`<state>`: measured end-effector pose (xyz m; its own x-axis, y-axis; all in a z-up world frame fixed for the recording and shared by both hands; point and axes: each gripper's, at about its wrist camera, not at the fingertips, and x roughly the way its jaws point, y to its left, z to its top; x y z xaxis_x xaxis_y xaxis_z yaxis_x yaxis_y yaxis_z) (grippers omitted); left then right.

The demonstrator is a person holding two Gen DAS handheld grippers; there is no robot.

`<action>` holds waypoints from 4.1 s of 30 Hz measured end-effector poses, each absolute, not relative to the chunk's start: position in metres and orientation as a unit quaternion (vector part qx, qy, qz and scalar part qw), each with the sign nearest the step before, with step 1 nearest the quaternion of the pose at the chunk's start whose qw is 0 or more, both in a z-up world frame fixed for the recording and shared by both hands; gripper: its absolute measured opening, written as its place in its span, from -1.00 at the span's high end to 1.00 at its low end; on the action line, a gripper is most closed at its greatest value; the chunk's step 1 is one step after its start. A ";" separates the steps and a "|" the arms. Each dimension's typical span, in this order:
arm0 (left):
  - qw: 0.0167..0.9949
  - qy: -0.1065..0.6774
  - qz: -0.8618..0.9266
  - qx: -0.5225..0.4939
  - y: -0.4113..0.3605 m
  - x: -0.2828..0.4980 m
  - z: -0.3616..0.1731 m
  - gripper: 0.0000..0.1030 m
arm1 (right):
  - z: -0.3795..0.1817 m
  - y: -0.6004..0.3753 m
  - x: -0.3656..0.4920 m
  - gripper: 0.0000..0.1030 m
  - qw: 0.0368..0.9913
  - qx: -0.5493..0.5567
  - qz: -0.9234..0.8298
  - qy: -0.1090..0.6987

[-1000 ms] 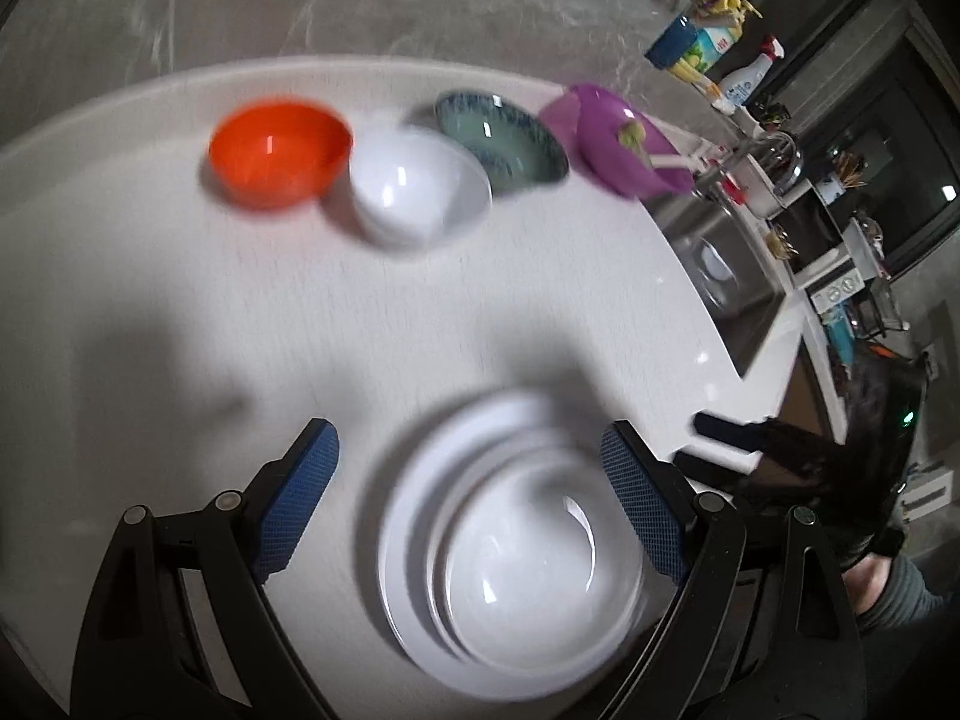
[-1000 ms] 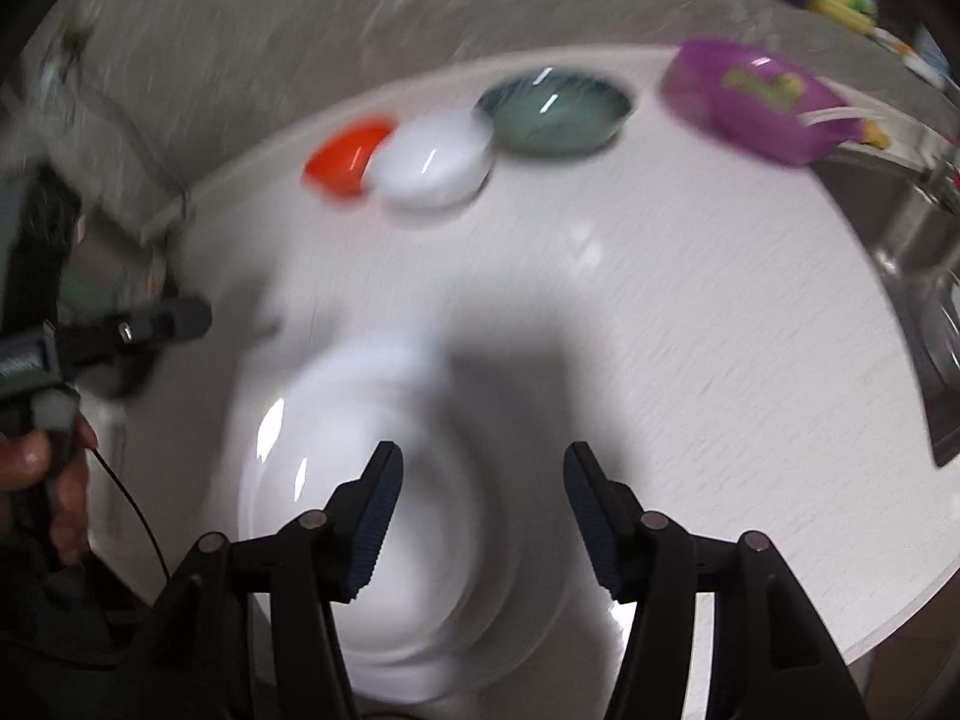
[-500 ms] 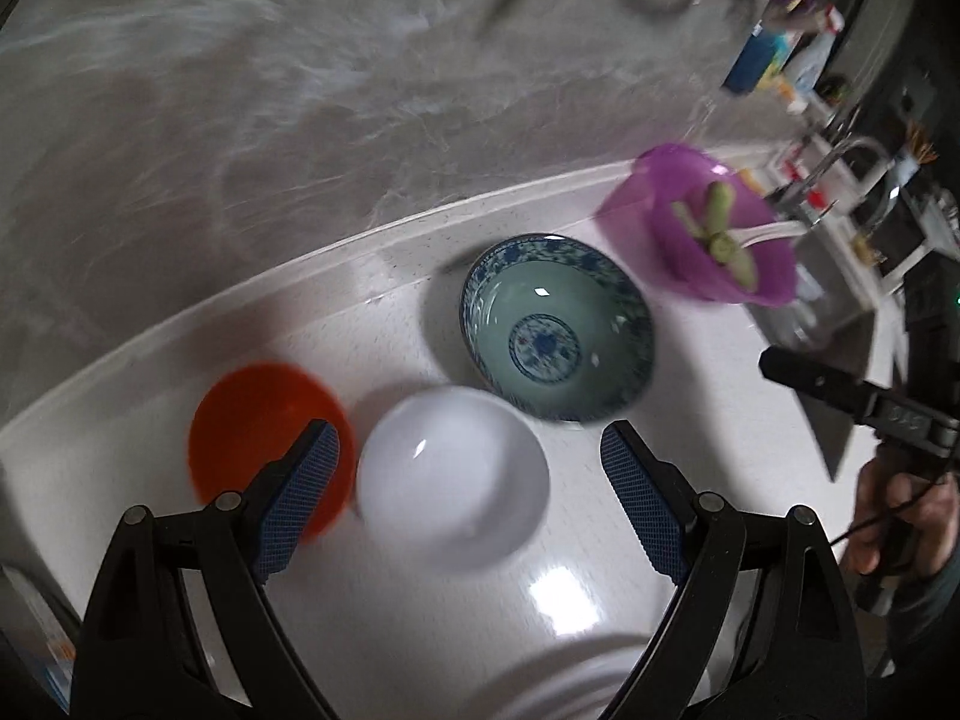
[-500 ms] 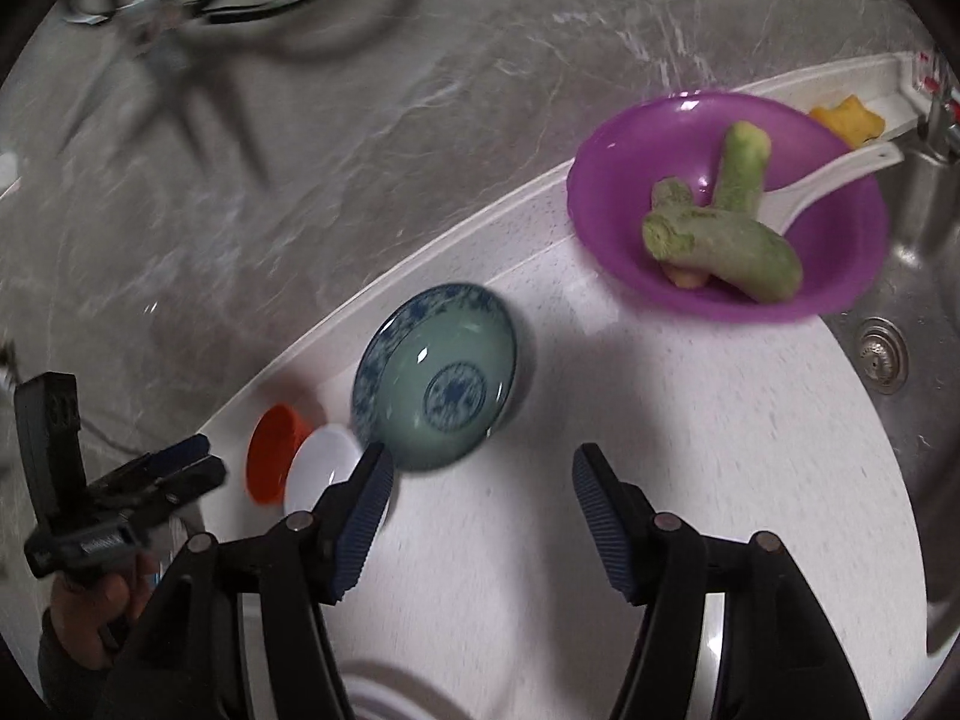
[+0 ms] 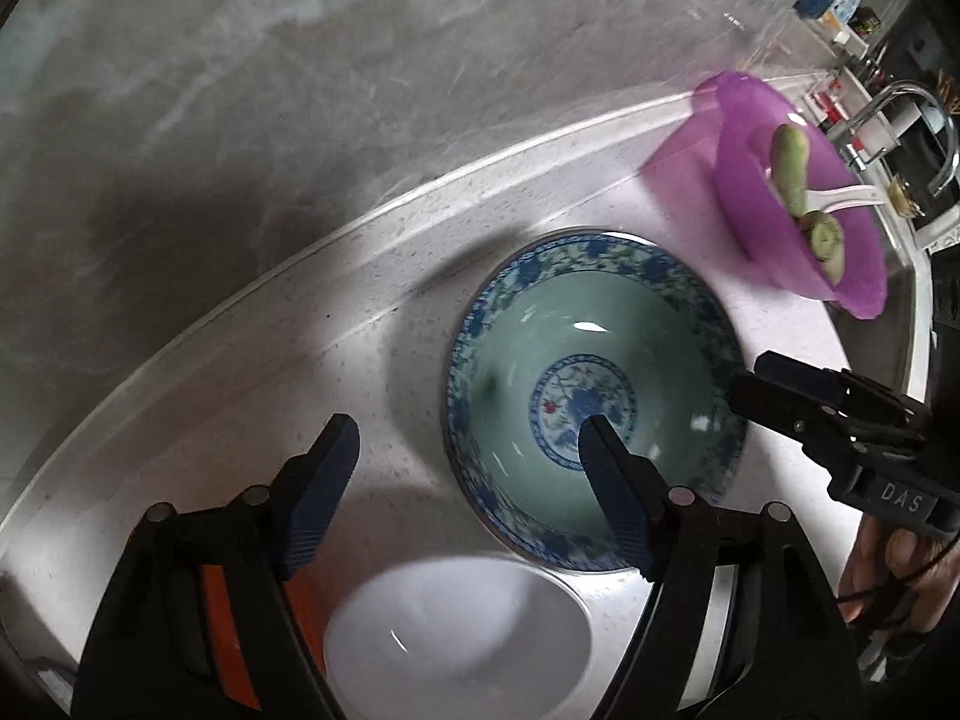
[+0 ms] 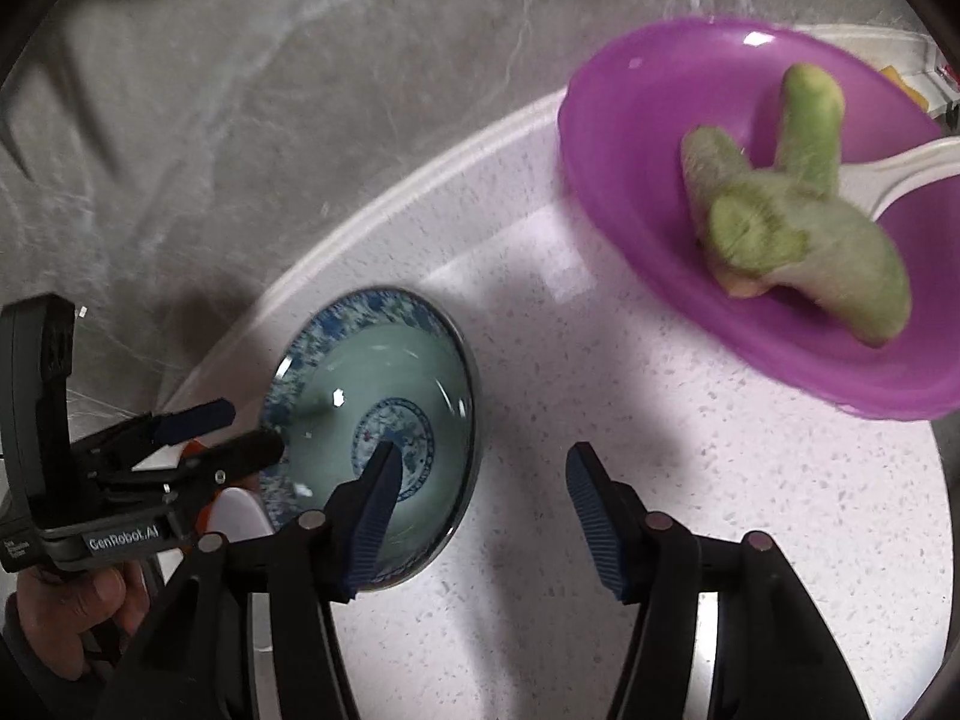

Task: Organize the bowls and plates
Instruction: 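Grasp the blue-and-white patterned bowl rim with the right tool while the left tool grasps it too, then lift and carry the patterned bowl with both tools along the counter, then lower the patterned bowl onto the counter and open both tools, then grasp the white bowl rim with the right tool while the left tool grasps it too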

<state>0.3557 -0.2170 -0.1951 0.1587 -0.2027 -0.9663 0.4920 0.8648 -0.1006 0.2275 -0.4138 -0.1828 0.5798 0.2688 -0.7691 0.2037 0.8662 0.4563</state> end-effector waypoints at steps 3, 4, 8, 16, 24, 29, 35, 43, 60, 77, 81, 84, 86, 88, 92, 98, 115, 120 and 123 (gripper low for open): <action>0.745 0.610 -0.241 0.120 -0.218 0.360 -0.206 -0.13 | -0.190 -0.413 0.231 -0.13 0.845 0.266 0.019 0.464; 0.743 0.611 -0.242 0.124 -0.219 0.361 -0.210 -0.06 | -0.192 -0.411 0.233 -0.07 0.844 0.266 0.021 0.466; 0.734 0.623 -0.239 0.125 -0.217 0.362 -0.225 0.45 | -0.201 -0.405 0.241 0.56 0.836 0.253 0.027 0.485; 0.737 0.622 -0.236 0.124 -0.216 0.360 -0.230 0.68 | -0.204 -0.400 0.239 0.77 0.835 0.258 0.041 0.484; 0.739 0.619 -0.235 0.120 -0.218 0.356 -0.229 0.69 | -0.204 -0.398 0.240 0.77 0.837 0.254 0.042 0.483; 0.742 0.615 -0.239 0.118 -0.220 0.348 -0.221 0.69 | -0.195 -0.401 0.234 0.77 0.844 0.249 0.044 0.473; 0.751 0.601 -0.247 0.120 -0.225 0.319 -0.195 0.69 | -0.177 -0.397 0.217 0.76 0.853 0.241 0.048 0.460; 0.752 0.585 -0.277 0.123 -0.243 0.253 -0.161 0.69 | -0.154 -0.416 0.150 0.77 0.861 0.242 0.045 0.445; 0.708 0.613 -0.328 0.124 -0.278 0.083 -0.177 0.69 | -0.180 -0.447 0.012 0.76 0.835 0.272 0.010 0.479; 0.703 0.625 -0.313 0.132 -0.289 0.052 -0.223 0.69 | -0.222 -0.464 -0.007 0.77 0.827 0.283 0.015 0.485; 0.704 0.622 -0.316 0.136 -0.303 0.064 -0.232 0.69 | -0.226 -0.467 -0.008 0.77 0.828 0.283 0.018 0.484; 0.706 0.619 -0.316 0.136 -0.304 0.061 -0.231 0.69 | -0.228 -0.466 -0.009 0.77 0.828 0.285 0.018 0.482; 0.707 0.619 -0.315 0.133 -0.301 0.061 -0.230 0.69 | -0.229 -0.466 -0.009 0.77 0.829 0.285 0.021 0.481; 0.707 0.620 -0.314 0.129 -0.298 0.062 -0.230 0.68 | -0.230 -0.466 -0.009 0.77 0.830 0.284 0.026 0.480; 0.709 0.621 -0.312 0.117 -0.295 0.061 -0.233 0.68 | -0.233 -0.464 -0.009 0.76 0.829 0.284 0.035 0.480; 0.721 0.612 -0.310 0.097 -0.286 0.063 -0.223 -0.08 | -0.235 -0.463 -0.010 0.72 0.833 0.284 0.040 0.474; 0.821 0.538 -0.184 -0.041 -0.107 0.107 -0.148 -0.99 | -0.155 -0.490 -0.012 -0.58 0.877 0.279 0.028 0.390; 0.820 0.554 -0.125 -0.073 -0.061 0.133 -0.157 -0.99 | -0.124 -0.461 0.044 -0.68 0.879 0.260 0.102 0.386; 0.799 0.582 -0.103 -0.111 -0.046 0.152 -0.171 -0.99 | -0.115 -0.428 0.089 -0.68 0.873 0.237 0.148 0.399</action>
